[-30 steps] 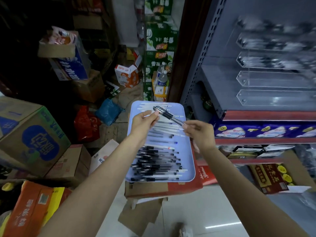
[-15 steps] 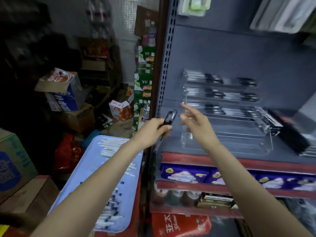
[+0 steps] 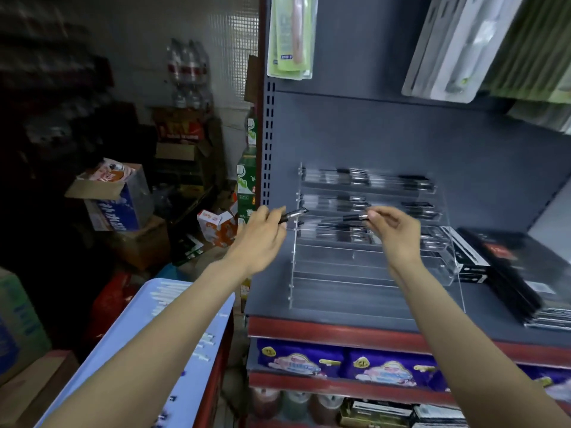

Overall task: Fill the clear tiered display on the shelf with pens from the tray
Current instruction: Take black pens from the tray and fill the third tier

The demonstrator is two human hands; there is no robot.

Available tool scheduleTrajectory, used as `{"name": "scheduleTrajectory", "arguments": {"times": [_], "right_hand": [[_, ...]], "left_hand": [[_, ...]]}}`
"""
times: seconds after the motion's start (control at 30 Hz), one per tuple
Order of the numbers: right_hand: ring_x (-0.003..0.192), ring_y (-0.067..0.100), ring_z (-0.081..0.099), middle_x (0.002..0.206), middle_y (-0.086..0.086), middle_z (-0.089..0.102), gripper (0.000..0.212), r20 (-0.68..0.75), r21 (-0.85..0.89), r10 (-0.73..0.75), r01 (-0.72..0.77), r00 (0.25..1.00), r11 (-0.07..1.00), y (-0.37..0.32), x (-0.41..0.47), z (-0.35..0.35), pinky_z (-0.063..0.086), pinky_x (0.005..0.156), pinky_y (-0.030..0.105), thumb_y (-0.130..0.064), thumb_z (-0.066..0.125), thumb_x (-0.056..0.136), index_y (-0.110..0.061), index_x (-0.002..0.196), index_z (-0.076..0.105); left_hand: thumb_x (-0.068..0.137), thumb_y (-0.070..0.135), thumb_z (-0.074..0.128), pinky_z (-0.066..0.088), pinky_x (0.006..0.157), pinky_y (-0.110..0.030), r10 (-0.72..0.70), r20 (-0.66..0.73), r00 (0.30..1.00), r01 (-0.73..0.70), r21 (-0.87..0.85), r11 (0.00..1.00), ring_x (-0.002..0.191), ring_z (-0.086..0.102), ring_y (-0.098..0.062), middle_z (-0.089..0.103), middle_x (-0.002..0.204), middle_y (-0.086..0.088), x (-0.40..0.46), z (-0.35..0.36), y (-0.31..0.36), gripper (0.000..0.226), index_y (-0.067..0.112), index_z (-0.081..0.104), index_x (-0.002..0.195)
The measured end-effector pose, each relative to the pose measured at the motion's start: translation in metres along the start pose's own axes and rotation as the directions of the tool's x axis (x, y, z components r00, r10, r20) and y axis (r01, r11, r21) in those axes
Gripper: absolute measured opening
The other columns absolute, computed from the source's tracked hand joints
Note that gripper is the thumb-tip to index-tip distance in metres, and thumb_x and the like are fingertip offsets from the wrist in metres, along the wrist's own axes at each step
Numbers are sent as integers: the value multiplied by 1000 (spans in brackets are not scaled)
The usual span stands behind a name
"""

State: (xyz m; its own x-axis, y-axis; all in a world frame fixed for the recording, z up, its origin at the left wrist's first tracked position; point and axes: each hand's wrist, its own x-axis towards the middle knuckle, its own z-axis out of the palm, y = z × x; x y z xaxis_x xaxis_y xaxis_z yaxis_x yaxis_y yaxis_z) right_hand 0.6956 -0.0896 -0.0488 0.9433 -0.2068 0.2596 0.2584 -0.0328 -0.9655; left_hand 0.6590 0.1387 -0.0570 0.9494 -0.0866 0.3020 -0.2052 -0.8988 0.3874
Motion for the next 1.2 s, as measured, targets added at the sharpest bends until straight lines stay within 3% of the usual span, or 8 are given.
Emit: {"name": "scheduleTrajectory", "arguments": {"times": [0.2,0.4,0.5,0.7,0.87,0.93,1.03,1.2], "right_hand": [[84,21,66,85,6,69,8,48,-339,2,14,999,941,18,27,-4,53,87,34,-7,64,87,-12,86,69],[76,16,63,80,4,68,6,200,-589,-49,160,979,792,16,38,-5,42,62,6,-8,67,83,-9,86,73],[77,17,64,85,6,70,7,260,-657,-41,208,965,724,15,45,-4,45,69,12,-7,67,83,-7,86,73],[82,21,66,89,12,73,7,318,-746,38,226,947,626,11,55,-4,44,74,18,-7,69,82,-7,86,74],[81,17,62,93,11,72,10,353,-776,109,226,929,589,5,58,0,37,53,-3,-7,68,83,-5,91,74],[84,11,59,97,5,70,15,368,-734,44,260,929,628,3,53,0,38,63,1,-12,64,87,-6,98,73],[86,8,62,95,-4,69,19,385,-543,-34,256,922,800,-6,38,-1,47,78,15,-19,60,90,-11,104,70],[67,1,67,79,1,69,12,427,-323,-19,172,904,931,-10,34,-7,53,70,11,-2,64,84,-10,89,71]], "left_hand": [[100,14,33,34,85,-29,112,0,994,-112,-56,992,89,35,-18,30,95,-5,23,1,1,53,7,13,148],[93,8,53,35,79,-11,123,-126,984,-152,-260,954,88,48,-8,50,94,3,32,2,-2,32,11,55,125],[88,9,61,41,77,-3,101,-153,983,-148,-335,931,84,54,-4,58,89,8,34,3,-2,13,17,62,98],[86,13,64,36,73,-1,126,-161,979,-167,-273,947,80,52,-1,54,87,9,38,7,-2,16,14,69,102],[86,15,65,43,81,-18,131,-121,984,-159,-264,951,82,55,-6,56,88,6,41,15,3,17,16,70,102],[87,17,64,44,82,-23,129,-105,986,-152,-255,955,82,55,-9,56,88,7,42,17,5,17,17,70,102],[87,19,64,41,80,-19,155,-97,983,-175,-255,951,83,54,-7,57,89,7,46,16,12,18,17,70,104],[88,16,63,41,85,-14,196,-96,976,-216,-299,930,88,55,-3,63,98,5,56,20,36,20,15,68,107]]}}
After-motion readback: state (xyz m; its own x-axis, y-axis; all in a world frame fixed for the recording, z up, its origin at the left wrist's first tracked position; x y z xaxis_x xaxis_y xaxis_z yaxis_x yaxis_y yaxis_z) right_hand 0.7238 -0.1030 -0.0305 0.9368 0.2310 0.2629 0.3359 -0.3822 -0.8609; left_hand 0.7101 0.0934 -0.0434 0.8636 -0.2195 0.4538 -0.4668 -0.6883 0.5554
